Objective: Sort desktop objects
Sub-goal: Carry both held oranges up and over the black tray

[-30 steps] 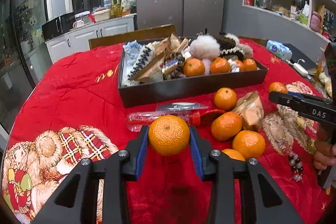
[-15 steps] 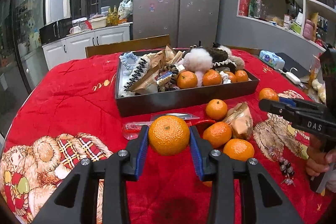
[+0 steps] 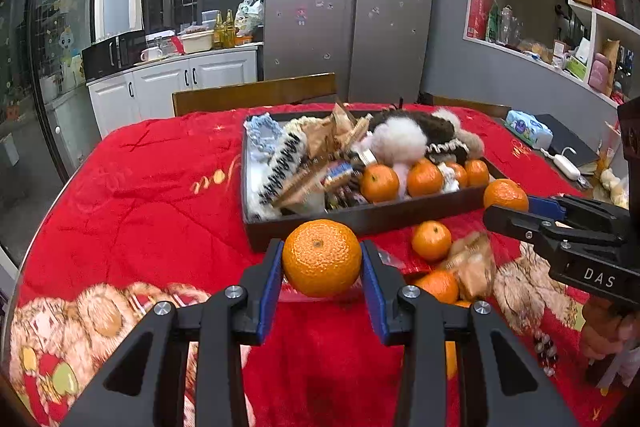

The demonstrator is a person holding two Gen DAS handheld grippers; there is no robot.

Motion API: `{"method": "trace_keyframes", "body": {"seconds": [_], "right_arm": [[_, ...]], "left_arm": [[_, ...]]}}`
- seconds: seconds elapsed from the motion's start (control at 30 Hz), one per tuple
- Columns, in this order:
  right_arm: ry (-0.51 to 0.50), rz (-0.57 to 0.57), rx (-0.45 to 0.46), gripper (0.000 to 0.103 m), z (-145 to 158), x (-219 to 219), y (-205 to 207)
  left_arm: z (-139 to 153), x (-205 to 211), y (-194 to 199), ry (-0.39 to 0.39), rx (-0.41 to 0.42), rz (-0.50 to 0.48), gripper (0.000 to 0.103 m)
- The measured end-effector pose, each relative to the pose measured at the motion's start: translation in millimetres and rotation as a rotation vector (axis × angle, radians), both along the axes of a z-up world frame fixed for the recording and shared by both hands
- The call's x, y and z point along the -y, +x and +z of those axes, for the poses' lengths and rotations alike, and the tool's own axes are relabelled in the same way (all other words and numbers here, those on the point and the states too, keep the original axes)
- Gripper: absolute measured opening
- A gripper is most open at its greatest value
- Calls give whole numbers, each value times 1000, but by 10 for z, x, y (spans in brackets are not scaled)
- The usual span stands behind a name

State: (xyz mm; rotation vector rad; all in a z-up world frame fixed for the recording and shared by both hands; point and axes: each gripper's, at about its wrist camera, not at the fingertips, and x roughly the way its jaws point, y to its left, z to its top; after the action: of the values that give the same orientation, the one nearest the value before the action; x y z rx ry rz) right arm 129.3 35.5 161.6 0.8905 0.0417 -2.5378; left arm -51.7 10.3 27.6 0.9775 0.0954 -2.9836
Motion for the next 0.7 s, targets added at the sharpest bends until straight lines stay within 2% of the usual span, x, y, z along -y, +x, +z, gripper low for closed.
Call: {"method": "trace_keyframes", "body": {"seconds": [0.27,0.53,0.63,0.7], "right_arm": [[-16,49,19,38,195,244,-314],[-27,86,52,38,304,484,-834],[-27,93,62,38,310,584,-1052],[-28,96,71,38,296,646,-1155]], "left_arm": [[154,163,-398,0,39,7,39],[288,317,-1061,-18,71,17,39],[282,367,-1337,-41,106,41,39],[273,426,-1494,-24,113,42,39]]}}
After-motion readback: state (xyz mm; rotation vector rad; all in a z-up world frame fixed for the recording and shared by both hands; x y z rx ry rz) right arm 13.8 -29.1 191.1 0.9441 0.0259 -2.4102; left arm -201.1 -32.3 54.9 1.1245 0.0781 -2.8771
